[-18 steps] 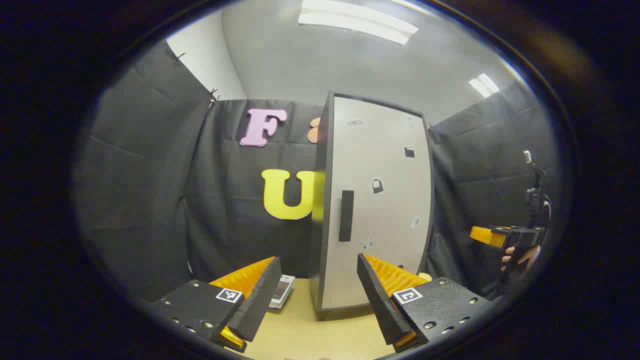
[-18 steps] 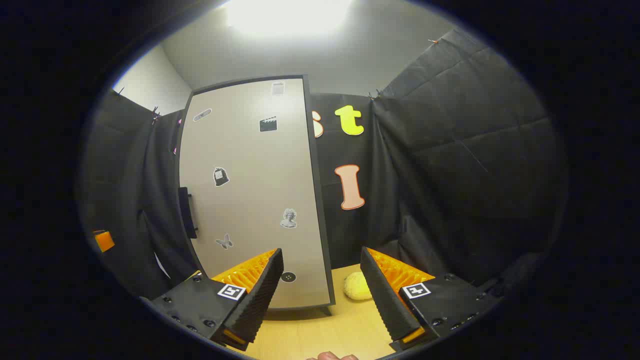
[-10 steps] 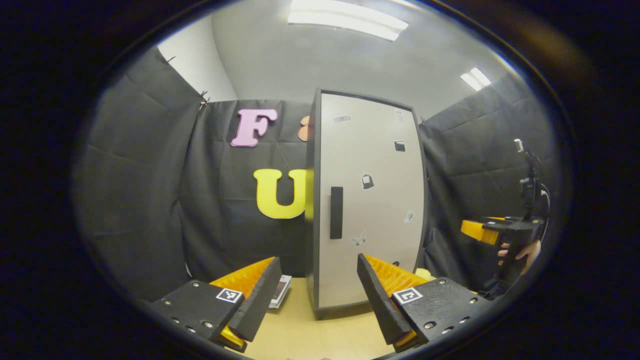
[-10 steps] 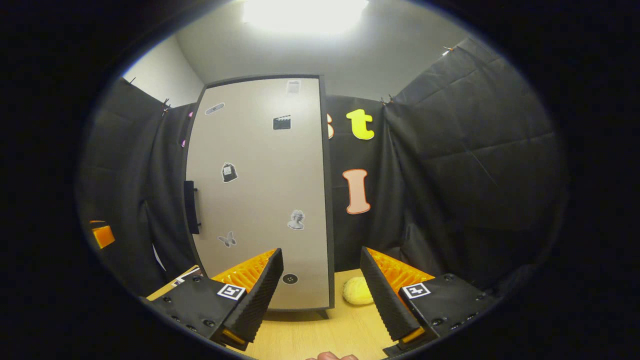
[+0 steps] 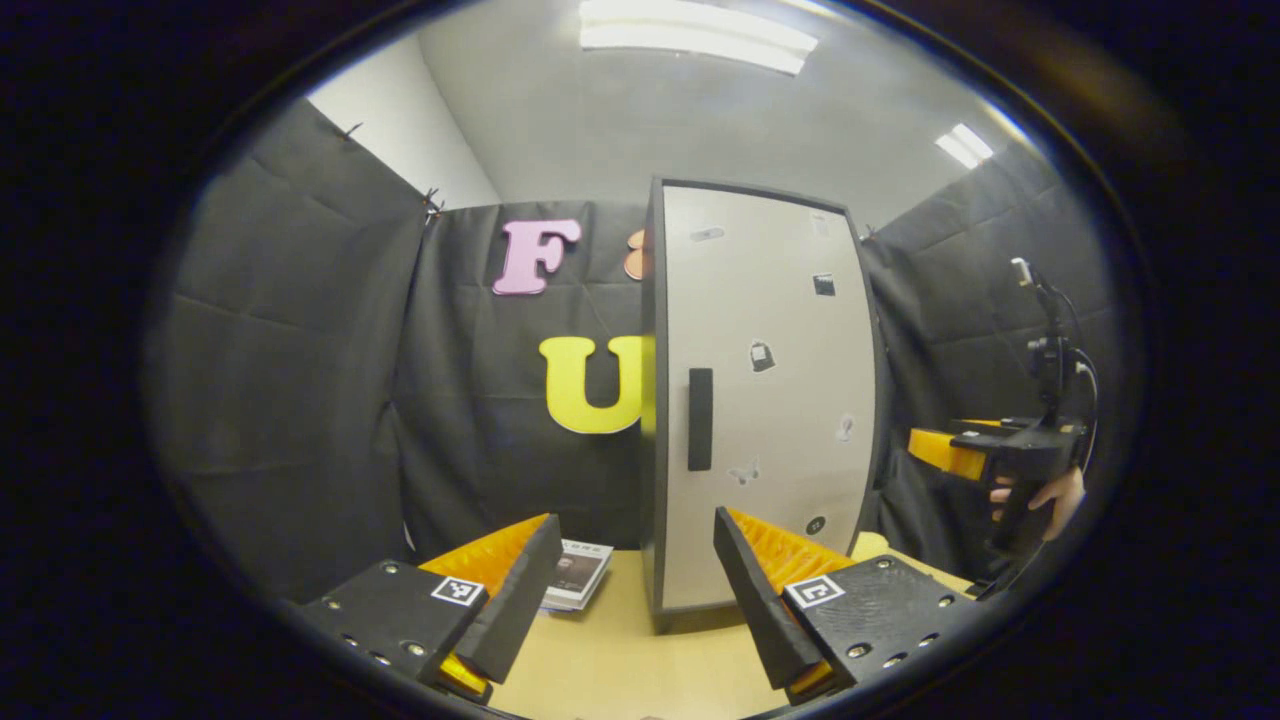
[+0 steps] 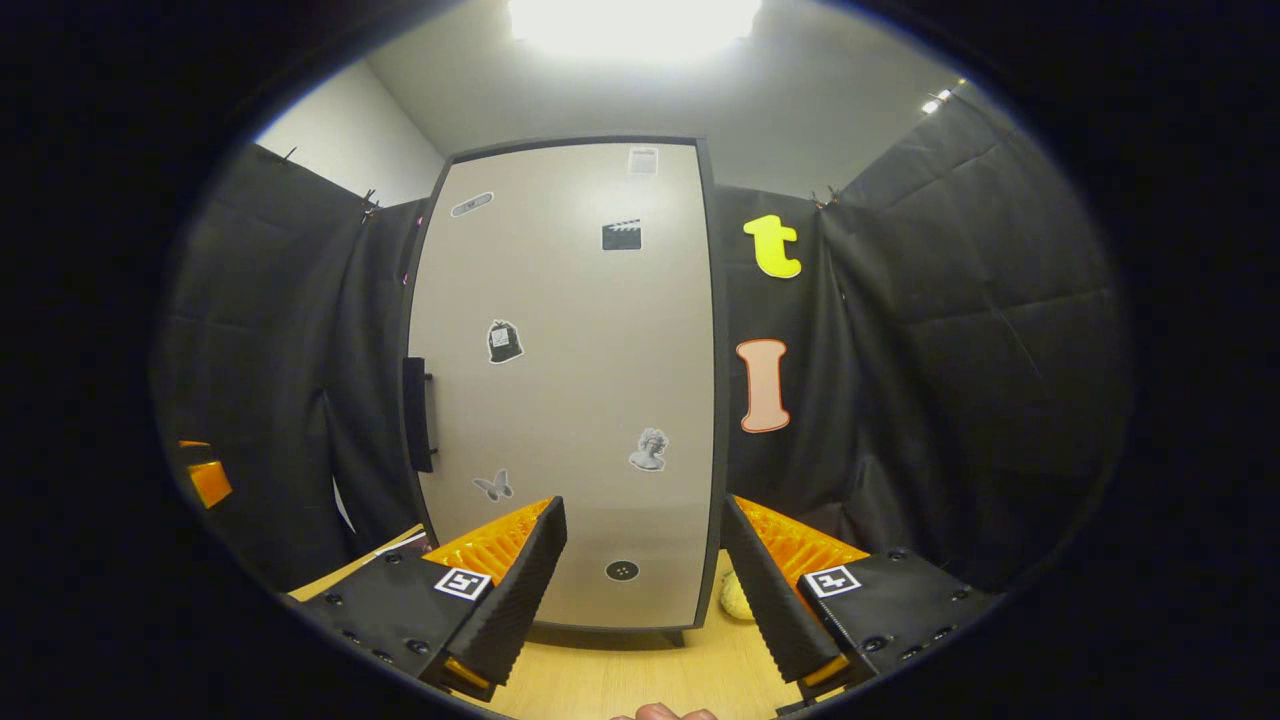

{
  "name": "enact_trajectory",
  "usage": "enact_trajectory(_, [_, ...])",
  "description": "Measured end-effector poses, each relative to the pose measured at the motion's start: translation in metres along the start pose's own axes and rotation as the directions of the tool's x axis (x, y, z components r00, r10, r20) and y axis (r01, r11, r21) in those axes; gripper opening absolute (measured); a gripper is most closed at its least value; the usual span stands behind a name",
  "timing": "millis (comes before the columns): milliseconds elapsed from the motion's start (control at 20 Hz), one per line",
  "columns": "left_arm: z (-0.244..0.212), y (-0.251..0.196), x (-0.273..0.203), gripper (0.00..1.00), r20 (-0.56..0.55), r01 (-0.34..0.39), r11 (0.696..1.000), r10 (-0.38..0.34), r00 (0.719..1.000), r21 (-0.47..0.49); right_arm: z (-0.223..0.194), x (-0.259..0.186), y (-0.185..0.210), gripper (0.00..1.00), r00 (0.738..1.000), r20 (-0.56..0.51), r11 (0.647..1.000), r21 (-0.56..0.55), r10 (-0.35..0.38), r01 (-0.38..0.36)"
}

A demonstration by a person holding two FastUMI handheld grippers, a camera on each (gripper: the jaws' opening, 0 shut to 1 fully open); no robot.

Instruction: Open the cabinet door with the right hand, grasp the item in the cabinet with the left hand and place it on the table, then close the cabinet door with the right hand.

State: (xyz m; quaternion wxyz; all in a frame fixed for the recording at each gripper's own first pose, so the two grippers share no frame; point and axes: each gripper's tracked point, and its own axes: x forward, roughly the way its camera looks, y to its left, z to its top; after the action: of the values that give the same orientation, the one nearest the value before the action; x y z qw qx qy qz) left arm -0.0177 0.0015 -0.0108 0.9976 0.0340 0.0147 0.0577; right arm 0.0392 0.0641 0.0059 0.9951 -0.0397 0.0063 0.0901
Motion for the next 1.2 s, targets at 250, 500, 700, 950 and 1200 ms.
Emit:
enact_trajectory(250, [-0.011,0.017,-0.014,0.9,-0.033,-0.054,0.998,0.053,0.998,-0.034,0.005,0.006,0.014,0.98,0.999,0.009,0.999,0.012,0.034,-0.034])
enact_trajectory(500, [-0.014,0.031,-0.023,0.93,-0.038,-0.111,0.994,0.11,0.993,-0.022,0.006,0.008,0.025,0.98,0.998,0.004,0.998,0.021,0.065,-0.065])
enact_trajectory(700, [-0.019,0.041,-0.028,0.93,-0.047,-0.163,0.986,0.162,0.986,-0.022,0.005,0.013,0.03,0.98,0.998,-0.008,0.998,0.013,0.069,-0.069])
enact_trajectory(950, [-0.023,0.039,-0.026,0.91,-0.061,-0.166,0.986,0.166,0.984,0.002,0.006,0.019,0.046,0.98,0.995,-0.02,0.995,0.029,0.101,-0.1])
enact_trajectory(1200, [-0.031,0.046,-0.026,0.9,-0.07,-0.172,0.985,0.17,0.983,-0.026,0.024,0.038,0.071,0.98,0.99,-0.022,0.987,0.082,0.142,-0.139])
